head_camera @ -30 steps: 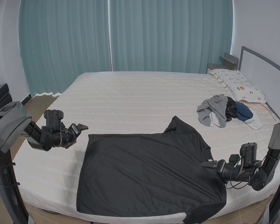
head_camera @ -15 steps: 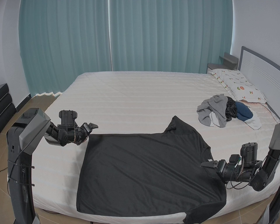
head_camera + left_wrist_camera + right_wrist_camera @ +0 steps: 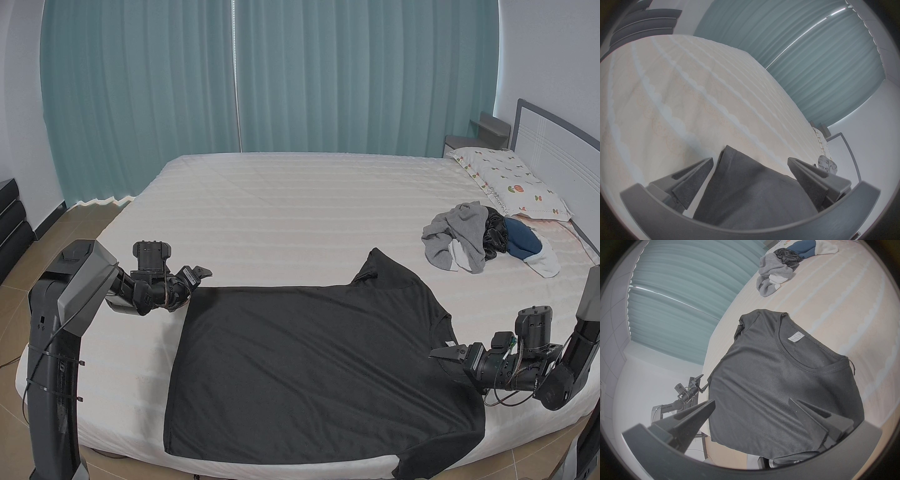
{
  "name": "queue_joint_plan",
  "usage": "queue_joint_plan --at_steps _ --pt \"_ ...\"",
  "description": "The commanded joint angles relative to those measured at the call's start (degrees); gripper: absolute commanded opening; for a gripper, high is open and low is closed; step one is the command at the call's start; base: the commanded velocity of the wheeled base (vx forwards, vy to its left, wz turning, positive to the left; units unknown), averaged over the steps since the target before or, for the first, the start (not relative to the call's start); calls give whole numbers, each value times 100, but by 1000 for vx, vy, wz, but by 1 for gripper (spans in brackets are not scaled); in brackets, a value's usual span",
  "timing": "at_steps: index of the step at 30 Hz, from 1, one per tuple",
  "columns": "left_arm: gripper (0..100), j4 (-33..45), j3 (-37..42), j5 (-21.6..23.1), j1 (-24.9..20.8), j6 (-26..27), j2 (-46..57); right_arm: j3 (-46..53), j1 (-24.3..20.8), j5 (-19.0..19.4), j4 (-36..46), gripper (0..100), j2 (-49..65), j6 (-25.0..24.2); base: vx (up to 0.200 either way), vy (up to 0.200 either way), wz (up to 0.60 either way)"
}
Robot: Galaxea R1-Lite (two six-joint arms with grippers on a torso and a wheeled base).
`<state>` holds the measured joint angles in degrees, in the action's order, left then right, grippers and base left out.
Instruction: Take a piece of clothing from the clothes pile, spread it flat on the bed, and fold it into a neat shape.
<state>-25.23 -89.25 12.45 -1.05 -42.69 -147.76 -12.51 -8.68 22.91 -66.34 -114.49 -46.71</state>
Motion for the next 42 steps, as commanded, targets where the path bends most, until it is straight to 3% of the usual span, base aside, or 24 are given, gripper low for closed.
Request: queue_joint_plan --at_steps 1,5,6,17,22,28,42 --pt "100 1 -163 -5 8 -2 -192 -6 -11 3 -2 100 6 4 0 0 0" --pt "100 10 -233 -41 8 -2 -244 -6 -11 3 -2 100 15 4 0 0 0" --pt "0 10 -233 -41 8 -2 -244 -6 -11 3 -2 100 15 4 0 0 0" --pt "0 -52 -770 -761 8 -11 -569 11 -2 -5 -2 100 32 -13 0 0 0" --pt "0 -69 -805 -770 8 -20 -578 11 -11 -5 -2 100 24 -4 0 0 0" --pt "0 -315 -1051 -858 17 -433 -675 11 -11 -5 -2 100 24 -13 0 0 0" --pt "0 -315 -1438 -1297 52 -451 -930 11 -11 -5 -2 100 15 -13 0 0 0"
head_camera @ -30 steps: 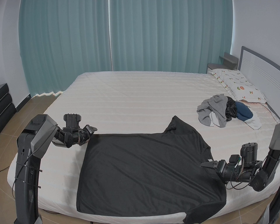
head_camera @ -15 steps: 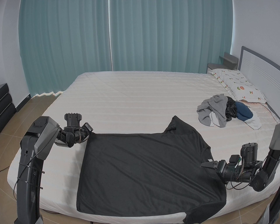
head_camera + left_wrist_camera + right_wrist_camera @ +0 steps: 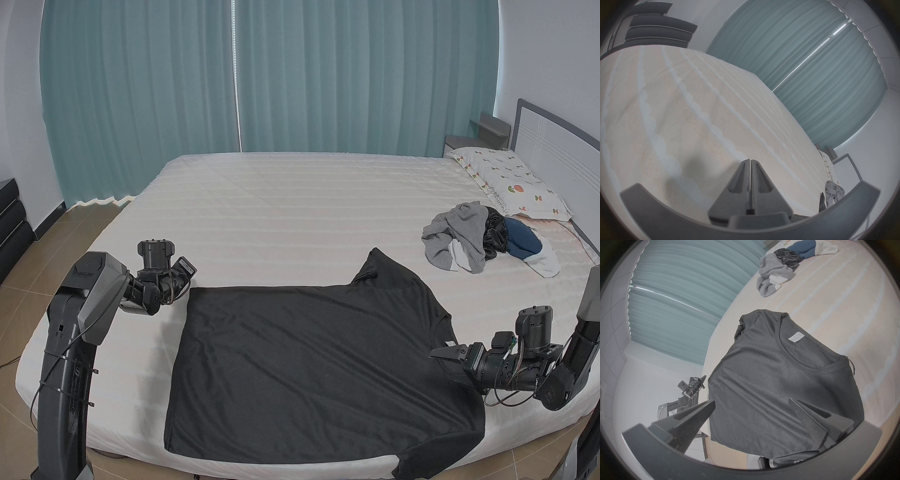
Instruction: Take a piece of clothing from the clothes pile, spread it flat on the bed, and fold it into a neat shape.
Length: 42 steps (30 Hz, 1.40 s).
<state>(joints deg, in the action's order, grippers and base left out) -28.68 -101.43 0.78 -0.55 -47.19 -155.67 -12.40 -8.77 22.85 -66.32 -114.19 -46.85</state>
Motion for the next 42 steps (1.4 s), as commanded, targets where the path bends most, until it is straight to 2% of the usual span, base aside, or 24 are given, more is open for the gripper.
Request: queue_joint_plan --at_steps 1,10,11,15,18,21,24,31,32,42 --pt "0 30 -220 -148 2 -1 -147 -8 -2 1 -4 100 -16 0 0 0 0" --pt "0 74 -105 -131 20 -141 -33 -35 50 -35 -13 100 -42 0 0 0 0" --pt "100 82 -18 -78 20 -238 37 -35 42 -35 -4 100 -33 0 0 0 0" --pt "100 65 105 27 20 -247 116 -35 42 -35 -4 100 -33 0 0 0 0" --pt "100 21 334 300 20 -247 222 -26 42 -26 -4 100 -33 0 0 0 0" --pt "100 3 747 836 28 -247 485 -17 33 -26 -4 100 -33 0 0 0 0" --pt "100 -6 993 1126 20 -212 591 -17 15 -26 -4 100 -33 0 0 0 0" --pt "100 47 1028 1232 -7 -159 582 -17 6 -26 -4 100 -24 0 0 0 0" --pt "0 56 1037 1232 -7 -150 582 -17 6 -26 -4 100 -24 0 0 0 0" --pt "0 12 1011 1179 20 8 538 -26 15 -26 -4 100 -16 0 0 0 0"
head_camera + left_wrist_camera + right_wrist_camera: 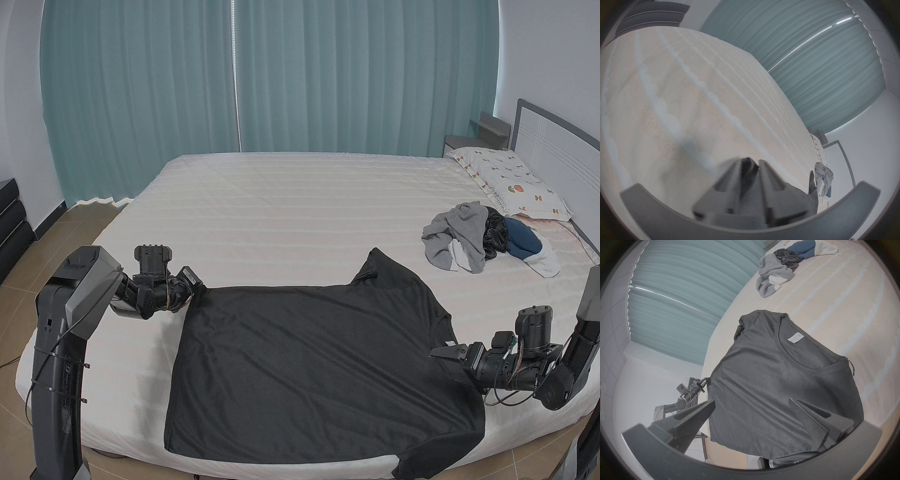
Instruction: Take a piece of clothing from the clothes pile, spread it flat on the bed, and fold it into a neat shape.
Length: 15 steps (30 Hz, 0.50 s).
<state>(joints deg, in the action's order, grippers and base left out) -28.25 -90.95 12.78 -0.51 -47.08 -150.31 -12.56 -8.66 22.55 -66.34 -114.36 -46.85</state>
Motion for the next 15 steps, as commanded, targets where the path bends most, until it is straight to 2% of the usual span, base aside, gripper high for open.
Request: queue_joint_plan --at_steps 1,11,15 --pt "0 -41 -36 -30 16 -3 2 -10 22 4 -2 100 -7 0 0 0 0" --pt "0 -58 -221 -372 130 -21 -7 -54 66 -14 -10 100 1 -61 0 0 0" --pt "0 -58 -247 -372 174 -21 -7 -63 83 -14 -10 100 1 -70 0 0 0"
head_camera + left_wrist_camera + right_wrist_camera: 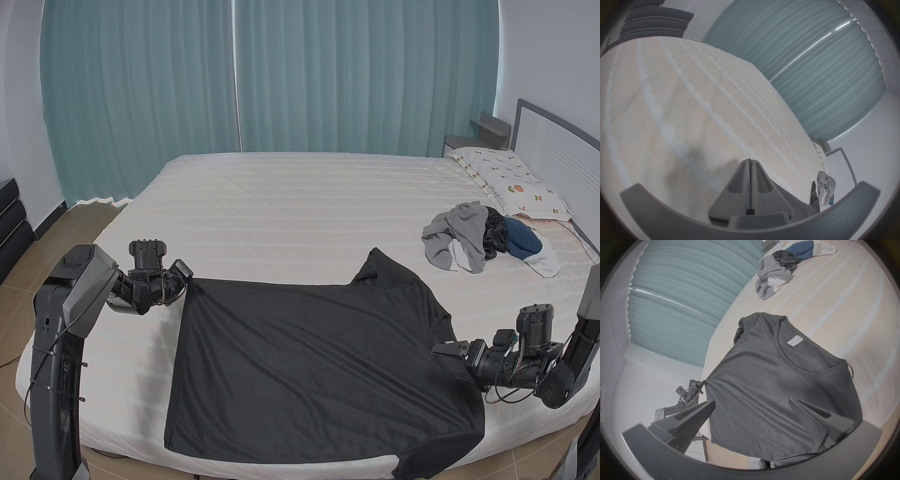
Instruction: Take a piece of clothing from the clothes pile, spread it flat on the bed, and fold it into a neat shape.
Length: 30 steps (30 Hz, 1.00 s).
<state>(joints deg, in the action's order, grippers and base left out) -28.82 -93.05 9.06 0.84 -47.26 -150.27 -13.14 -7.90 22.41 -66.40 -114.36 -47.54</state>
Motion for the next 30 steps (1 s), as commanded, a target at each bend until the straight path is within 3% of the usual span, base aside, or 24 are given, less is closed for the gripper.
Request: queue_joint_plan --at_steps 1,12,19,25,30 --pt "0 -1 -64 -9 48 -2 -11 -13 34 1 -4 100 1 8 0 0 0" --pt "0 8 -64 -44 57 -2 -63 -347 140 -149 -312 100 -201 35 0 0 0" --pt "0 17 -3 -53 39 -108 -20 -1859 298 -456 224 100 -869 193 0 0 0" --pt "0 25 6 -53 57 -266 -2 -3326 482 -553 1165 100 -1458 790 0 0 0" --pt "0 34 -3 -53 57 -266 -11 -4539 456 -913 1710 100 -2328 1599 0 0 0"
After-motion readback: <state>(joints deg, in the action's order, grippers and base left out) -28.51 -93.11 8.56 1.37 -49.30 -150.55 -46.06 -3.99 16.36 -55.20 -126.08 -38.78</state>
